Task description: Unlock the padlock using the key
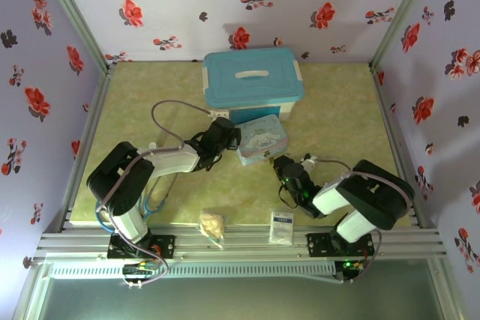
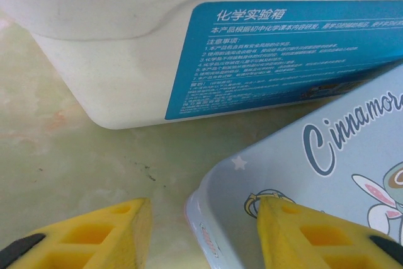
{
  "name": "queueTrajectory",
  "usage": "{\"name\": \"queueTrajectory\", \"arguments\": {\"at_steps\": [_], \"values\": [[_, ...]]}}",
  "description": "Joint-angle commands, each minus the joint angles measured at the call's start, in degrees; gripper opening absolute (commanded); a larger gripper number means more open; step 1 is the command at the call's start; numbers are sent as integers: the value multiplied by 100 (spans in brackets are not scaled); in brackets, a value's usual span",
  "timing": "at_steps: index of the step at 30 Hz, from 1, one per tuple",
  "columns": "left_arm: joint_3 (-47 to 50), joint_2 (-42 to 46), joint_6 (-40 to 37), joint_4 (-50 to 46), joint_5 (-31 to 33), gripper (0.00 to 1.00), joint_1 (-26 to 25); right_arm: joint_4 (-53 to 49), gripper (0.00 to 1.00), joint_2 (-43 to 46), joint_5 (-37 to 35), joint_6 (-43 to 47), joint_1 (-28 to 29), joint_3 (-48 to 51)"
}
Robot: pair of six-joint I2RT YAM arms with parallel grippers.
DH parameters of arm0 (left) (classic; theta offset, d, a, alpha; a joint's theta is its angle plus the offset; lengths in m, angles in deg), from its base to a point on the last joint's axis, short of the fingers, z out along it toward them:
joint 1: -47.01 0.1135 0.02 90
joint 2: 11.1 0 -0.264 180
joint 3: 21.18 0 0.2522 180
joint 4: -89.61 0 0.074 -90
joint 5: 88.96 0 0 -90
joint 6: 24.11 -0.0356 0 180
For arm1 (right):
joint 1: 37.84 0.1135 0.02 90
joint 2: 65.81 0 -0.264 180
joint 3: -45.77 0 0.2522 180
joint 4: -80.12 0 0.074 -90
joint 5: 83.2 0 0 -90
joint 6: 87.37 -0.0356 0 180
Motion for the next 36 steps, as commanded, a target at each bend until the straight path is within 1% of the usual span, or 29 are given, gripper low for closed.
{"name": "queueTrajectory", "arguments": {"at_steps": [1,2,3,5,7,10,14,17,22,24,29,31,33,34,36], "values": [[191,-422,-243,-1413,209,48,40,-1142,0,767,925,697,-341,-141],[130,-438,-273,-1444,211,48,40,-1719,0,1073,1259,897,-527,-190],[85,-438,-301,-1465,217,48,41,-2063,0,1318,1462,1096,-629,-161],[-3,-429,-341,-1477,218,48,70,-2569,0,1851,2025,1444,-974,-3],[-82,-429,-393,-1490,218,48,99,-3185,0,2177,2632,1795,-1280,-19],[-209,-468,-481,-1527,213,48,145,-3327,0,2417,3544,2059,-1732,126],[-331,-499,-615,-1584,214,48,197,-3783,0,2710,4130,2387,-2045,130],[-371,-480,-656,-1619,210,49,238,-4216,0,2986,4296,2532,-2151,144],[-318,-410,-624,-1552,212,49,260,-4195,0,3254,4500,2538,-2291,527],[-318,-428,-620,-1552,196,49,260,-4324,0,3456,4474,2535,-2299,620],[-300,-442,-575,-1498,156,49,261,-5155,0,4252,4328,2663,-2372,743],[-305,-442,-570,-1492,163,49,260,-5513,0,4406,4329,2834,-2451,673],[-339,-455,-572,-1503,159,51,268,-5907,0,4347,4367,3110,-2526,502],[-365,-456,-584,-1519,160,52,274,-6059,1,4248,4409,3264,-2542,398],[-459,-441,-634,-1571,154,53,290,-6450,10,4039,4372,3528,-2574,151]]}}
